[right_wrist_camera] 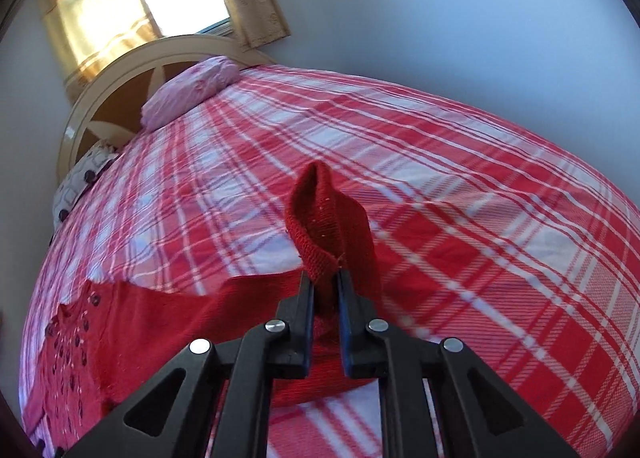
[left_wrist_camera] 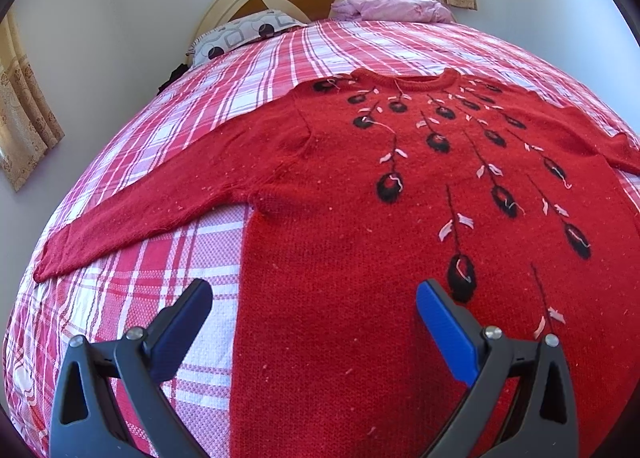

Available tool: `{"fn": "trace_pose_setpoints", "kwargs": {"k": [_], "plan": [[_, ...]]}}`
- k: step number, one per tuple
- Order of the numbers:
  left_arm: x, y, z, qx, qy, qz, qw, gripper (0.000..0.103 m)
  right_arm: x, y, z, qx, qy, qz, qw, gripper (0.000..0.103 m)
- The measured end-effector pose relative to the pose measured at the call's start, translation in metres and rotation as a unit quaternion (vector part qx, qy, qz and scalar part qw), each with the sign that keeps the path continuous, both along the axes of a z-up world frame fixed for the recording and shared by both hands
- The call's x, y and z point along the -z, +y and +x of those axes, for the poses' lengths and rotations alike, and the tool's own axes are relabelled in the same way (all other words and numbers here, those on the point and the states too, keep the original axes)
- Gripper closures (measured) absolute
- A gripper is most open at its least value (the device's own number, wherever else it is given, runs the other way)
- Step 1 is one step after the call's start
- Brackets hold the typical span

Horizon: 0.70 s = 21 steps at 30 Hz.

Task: Fold small clothes
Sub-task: 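Carry the sleeve across the sweater body and open the right gripper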

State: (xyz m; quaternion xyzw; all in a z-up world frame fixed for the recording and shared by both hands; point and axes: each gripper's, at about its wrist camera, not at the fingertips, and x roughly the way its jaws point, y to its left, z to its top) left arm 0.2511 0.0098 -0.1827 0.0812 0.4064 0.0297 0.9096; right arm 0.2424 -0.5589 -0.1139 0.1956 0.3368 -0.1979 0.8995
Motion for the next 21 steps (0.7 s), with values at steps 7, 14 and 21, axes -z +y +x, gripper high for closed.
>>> {"fn": "trace_pose_setpoints", "kwargs": {"k": [7,14,21], "plan": [[0.000,0.001,0.000,0.000,-0.002,-0.007,1.0000,0.000,-0.011,0.057,0.020,-0.062,-0.008,-0.017,0.998,0.094],[0.000,0.003,-0.001,-0.001,-0.004,-0.013,0.9999,0.000,-0.013,0.108,0.038,-0.109,-0.010,-0.026,0.994,0.094],[0.000,0.001,-0.003,-0.001,-0.008,-0.010,0.9999,0.000,-0.005,0.179,0.056,-0.181,-0.012,-0.040,0.983,0.094]]}}
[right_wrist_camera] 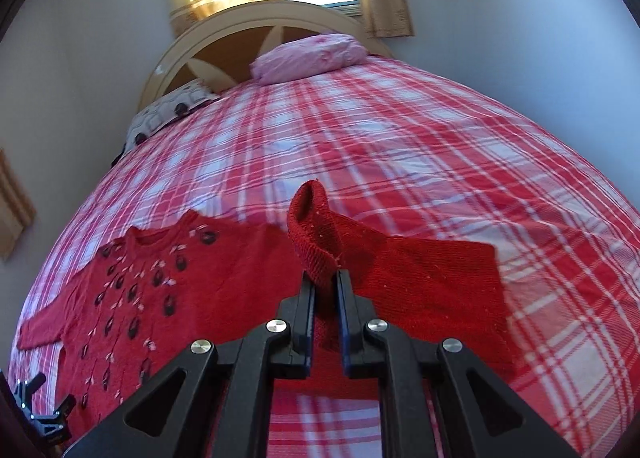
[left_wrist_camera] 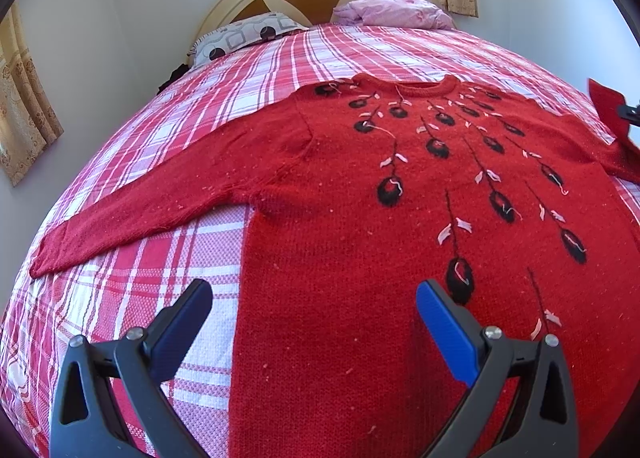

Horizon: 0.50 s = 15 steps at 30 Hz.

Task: Fold small clothes
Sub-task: 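Carry the sleeve across the sweater body and open the right gripper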

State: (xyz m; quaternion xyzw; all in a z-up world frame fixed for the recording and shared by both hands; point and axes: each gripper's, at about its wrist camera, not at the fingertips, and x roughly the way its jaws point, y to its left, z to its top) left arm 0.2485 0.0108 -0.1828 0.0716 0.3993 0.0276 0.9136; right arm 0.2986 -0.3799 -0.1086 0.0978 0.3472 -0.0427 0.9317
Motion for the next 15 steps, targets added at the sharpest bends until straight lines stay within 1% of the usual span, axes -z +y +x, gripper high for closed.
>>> {"fn": "trace_pose_setpoints", "kwargs": {"k": [5,9,12,13,14,15], "plan": [[0.001,-0.002,0.000,0.005,0.004,0.001,1.0000,0.000,0.018,0.051,0.009,-0.057,0.003,-0.013,0.998,0.094],[0.000,-0.008,0.001,0.029,0.017,0.000,0.9994,0.000,0.041,0.075,0.015,-0.083,0.017,-0.038,0.996,0.093],[-0.007,-0.014,0.000,0.044,0.030,-0.014,0.9985,0.000,0.047,0.084,0.017,-0.114,0.028,-0.033,0.993,0.092],[-0.012,-0.019,0.001,0.052,0.032,-0.018,0.9980,0.000,0.046,0.082,0.017,-0.122,0.029,-0.030,0.992,0.083],[-0.017,-0.024,0.001,0.060,0.035,-0.019,0.9974,0.000,0.046,0.081,0.016,-0.132,0.032,-0.024,0.990,0.063],[-0.022,-0.030,0.003,0.068,0.036,-0.021,0.9968,0.000,0.043,0.079,0.013,-0.147,0.036,-0.011,0.988,0.052]]}}
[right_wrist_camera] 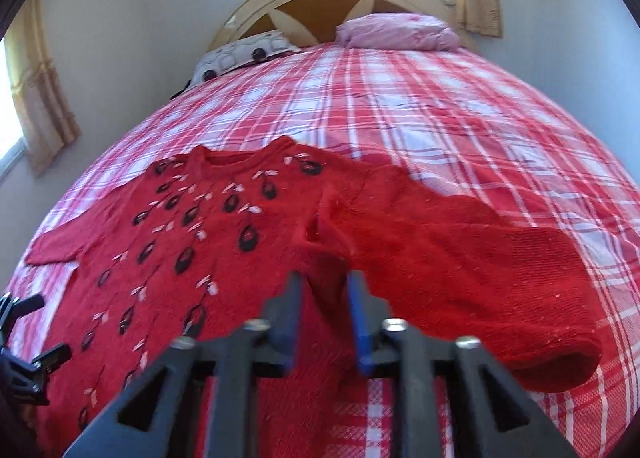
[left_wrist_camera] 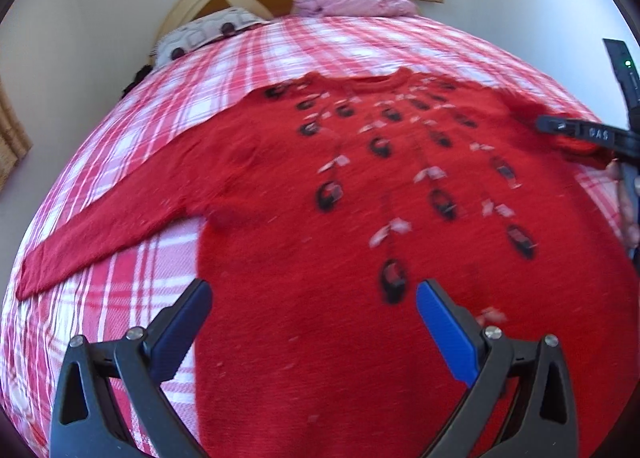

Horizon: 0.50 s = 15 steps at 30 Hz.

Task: Fold small clothes
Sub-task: 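Carry the sleeve across the sweater body and open the right gripper, then grasp the sweater's side edge beside the folded sleeve with the left gripper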

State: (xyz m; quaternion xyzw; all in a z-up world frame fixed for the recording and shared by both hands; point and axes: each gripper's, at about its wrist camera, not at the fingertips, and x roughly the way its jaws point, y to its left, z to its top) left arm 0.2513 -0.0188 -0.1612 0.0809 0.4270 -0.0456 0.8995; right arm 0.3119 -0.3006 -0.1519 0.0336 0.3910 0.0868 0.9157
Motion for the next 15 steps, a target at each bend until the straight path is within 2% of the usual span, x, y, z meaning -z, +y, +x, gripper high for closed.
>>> {"fn": "trace_pose_setpoints", "kwargs": {"k": [1,3,5,9,12,15], "plan": [[-0.007,-0.008,0.002,0.012,0.001,-0.003,0.9999,0.000,-0.003,-0.005,-0.005,-0.009,0.003,0.012,1.000,0.037],[-0.018,-0.022,0.007,0.031,0.004,-0.009,0.9995,0.000,-0.011,-0.011,-0.019,-0.017,-0.005,0.023,1.000,0.036],[-0.030,-0.040,0.013,0.054,0.007,-0.022,0.9982,0.000,-0.016,-0.021,-0.032,-0.010,-0.013,0.014,1.000,0.036],[-0.039,-0.075,0.033,0.090,0.034,-0.056,0.9938,0.000,-0.017,-0.047,-0.053,0.039,-0.029,-0.009,0.999,0.036],[-0.041,-0.101,0.053,0.095,0.045,-0.070,0.9920,0.010,-0.012,-0.061,-0.065,0.067,-0.040,-0.035,0.996,0.036],[-0.040,-0.116,0.074,0.081,0.073,-0.127,0.9859,0.015,-0.013,-0.064,-0.070,0.085,-0.058,-0.069,0.992,0.036]]}}
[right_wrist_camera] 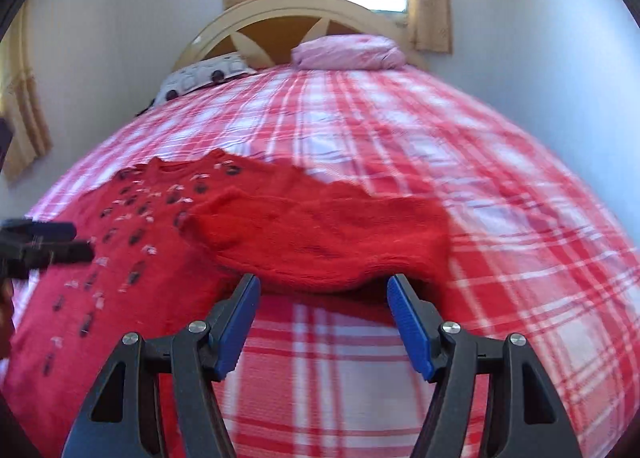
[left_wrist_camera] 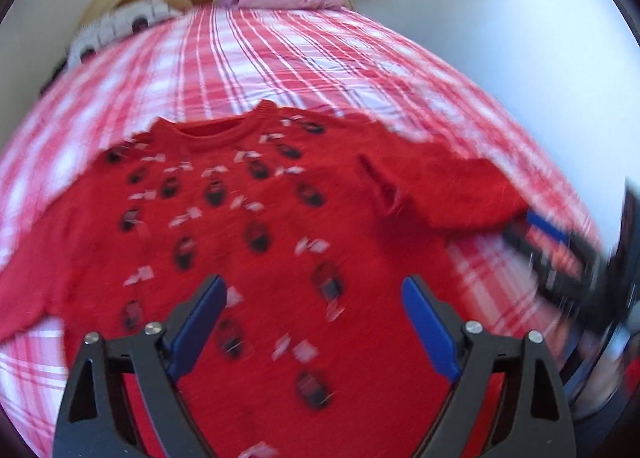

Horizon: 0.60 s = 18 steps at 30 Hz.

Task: Fold small clothes
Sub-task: 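Grasp the sweater's side edge beside the folded sleeve with the left gripper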

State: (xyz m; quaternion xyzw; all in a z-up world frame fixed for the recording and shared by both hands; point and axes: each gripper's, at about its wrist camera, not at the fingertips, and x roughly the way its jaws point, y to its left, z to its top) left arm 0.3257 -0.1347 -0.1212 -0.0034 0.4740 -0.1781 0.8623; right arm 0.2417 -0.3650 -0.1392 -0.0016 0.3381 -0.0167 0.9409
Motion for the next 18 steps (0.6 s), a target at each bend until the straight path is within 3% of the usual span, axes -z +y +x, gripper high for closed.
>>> {"fn": "trace_pose_setpoints", "kwargs": {"k": [2,5,10,14,17,18], "plan": [[0.002,-0.013,0.015,-0.006,0.014,-0.032,0.9994,0.017,-0.002,-0.004,-0.002,0.004,-0.014,-0.009,1.000,0.036],[0.006,-0.037,0.034,-0.009,0.021,-0.051,0.9984,0.017,-0.002,-0.012,-0.003,0.003,-0.022,0.002,1.000,0.036],[0.027,-0.069,0.064,-0.006,0.036,-0.018,0.9991,0.029,-0.003,-0.016,-0.007,0.013,-0.039,0.012,0.999,0.036],[0.042,-0.073,0.078,-0.022,0.055,-0.015,0.9982,0.038,-0.003,-0.022,-0.007,0.020,-0.045,0.026,0.998,0.036],[0.045,-0.074,0.075,-0.016,0.057,-0.023,0.9980,0.054,0.001,-0.024,-0.004,0.023,-0.038,0.031,0.999,0.036],[0.043,-0.077,0.071,-0.002,0.055,-0.030,0.9980,0.068,0.002,-0.023,-0.004,0.026,-0.036,0.030,0.999,0.036]]}}
